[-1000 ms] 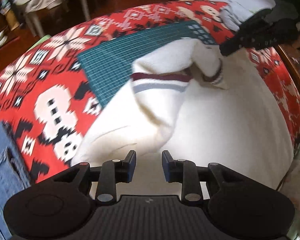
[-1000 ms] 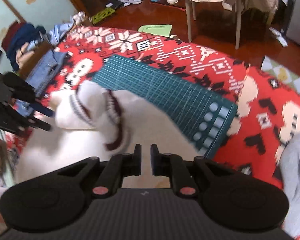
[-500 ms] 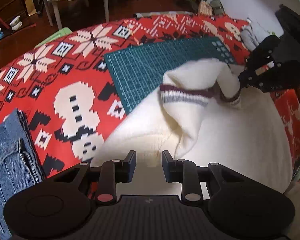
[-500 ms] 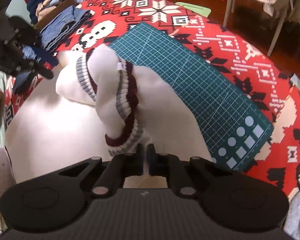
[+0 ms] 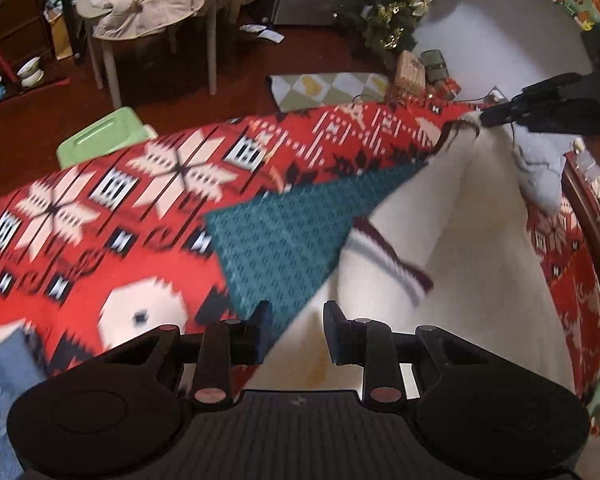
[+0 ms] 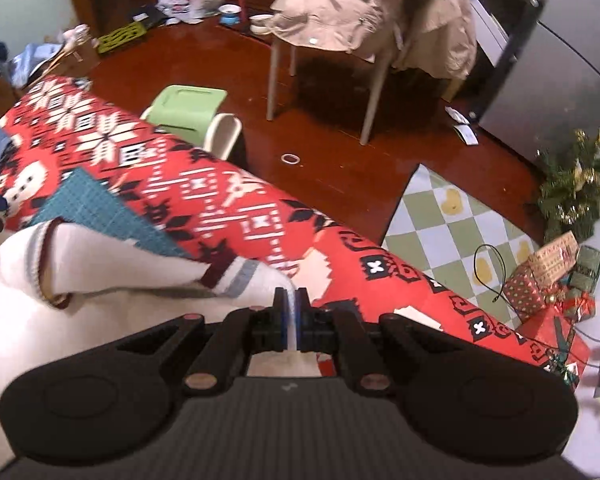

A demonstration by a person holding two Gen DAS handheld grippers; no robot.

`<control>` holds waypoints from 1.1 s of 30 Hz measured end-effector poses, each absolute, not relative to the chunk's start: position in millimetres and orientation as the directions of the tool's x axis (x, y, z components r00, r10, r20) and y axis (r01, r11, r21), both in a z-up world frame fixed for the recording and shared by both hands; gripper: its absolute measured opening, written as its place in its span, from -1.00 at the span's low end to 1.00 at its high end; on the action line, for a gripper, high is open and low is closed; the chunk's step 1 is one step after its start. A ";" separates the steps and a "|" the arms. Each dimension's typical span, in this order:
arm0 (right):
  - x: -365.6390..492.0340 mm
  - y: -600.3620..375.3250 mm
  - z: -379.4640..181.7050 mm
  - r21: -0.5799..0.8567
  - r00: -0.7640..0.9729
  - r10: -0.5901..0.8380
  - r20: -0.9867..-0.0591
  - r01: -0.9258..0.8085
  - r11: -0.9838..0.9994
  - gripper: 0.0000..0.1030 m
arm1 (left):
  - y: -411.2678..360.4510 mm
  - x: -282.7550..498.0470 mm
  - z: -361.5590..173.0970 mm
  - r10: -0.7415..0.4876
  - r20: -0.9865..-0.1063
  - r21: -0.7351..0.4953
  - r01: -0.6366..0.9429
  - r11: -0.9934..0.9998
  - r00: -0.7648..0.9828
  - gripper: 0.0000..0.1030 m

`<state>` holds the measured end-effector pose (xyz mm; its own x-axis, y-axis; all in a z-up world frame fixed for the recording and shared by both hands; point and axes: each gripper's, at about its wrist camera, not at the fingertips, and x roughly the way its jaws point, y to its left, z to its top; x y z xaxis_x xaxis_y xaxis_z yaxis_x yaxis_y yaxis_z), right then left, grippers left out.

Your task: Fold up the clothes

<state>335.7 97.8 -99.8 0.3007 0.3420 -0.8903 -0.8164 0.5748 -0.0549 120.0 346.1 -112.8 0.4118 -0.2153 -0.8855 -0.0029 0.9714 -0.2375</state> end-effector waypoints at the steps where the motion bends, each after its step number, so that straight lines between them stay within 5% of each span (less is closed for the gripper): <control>1: 340.1 98.8 -105.1 -0.064 0.308 0.335 -0.891 -0.813 0.578 -0.94 | 345.0 127.0 -115.5 -0.227 -0.883 -0.250 -0.002 0.968 0.412 -0.46; 6: 350.8 106.5 -121.3 -0.045 0.315 0.335 -0.888 -0.785 0.618 -0.94 | 344.1 157.7 -132.3 -0.361 -0.862 -0.393 -0.018 0.919 0.356 -0.45; 9: 348.1 109.2 -122.1 -0.031 0.312 0.345 -0.885 -0.779 0.626 -0.94 | 336.5 159.9 -126.9 -0.372 -0.851 -0.398 0.007 0.917 0.371 -1.00; 12: 341.9 106.8 -119.4 -0.016 0.299 0.350 -0.888 -0.779 0.626 -0.94 | 327.2 154.8 -116.4 -0.447 -0.817 -0.469 0.032 0.883 0.364 -0.96; 17: 334.5 95.1 -114.7 0.015 0.272 0.349 -0.897 -0.771 0.637 -0.94 | 314.8 144.0 -110.6 -0.336 -0.851 -0.365 0.007 0.931 0.403 -0.88; 19: 330.7 90.6 -113.8 0.022 0.265 0.350 -0.898 -0.770 0.638 -0.93 | 316.2 140.6 -107.2 -0.280 -0.850 -0.323 -0.023 0.946 0.446 -0.50; 21: 327.3 87.0 -113.1 0.031 0.260 0.354 -0.899 -0.767 0.641 -0.93 | 320.9 141.8 -113.2 -0.261 -0.861 -0.315 -0.054 0.948 0.436 -0.37; 24: 324.4 82.8 -112.6 0.043 0.256 0.359 -0.897 -0.759 0.649 -0.93 | 331.8 148.6 -128.6 -0.327 -0.869 -0.389 -0.103 0.916 0.371 -0.44; 25: 323.6 81.8 -112.1 0.045 0.257 0.361 -0.896 -0.758 0.651 -0.93 | 332.7 149.7 -129.1 -0.353 -0.860 -0.416 -0.105 0.903 0.367 -0.70; 27: 322.0 80.2 -109.9 0.051 0.258 0.367 -0.894 -0.755 0.654 -0.93 | 329.1 148.7 -124.1 -0.362 -0.854 -0.424 -0.095 0.901 0.374 -0.87; 33: 314.0 74.8 -100.6 0.074 0.253 0.387 -0.886 -0.749 0.659 -0.93 | 284.5 128.7 -93.8 -0.354 -0.831 -0.399 -0.016 0.917 0.428 -0.90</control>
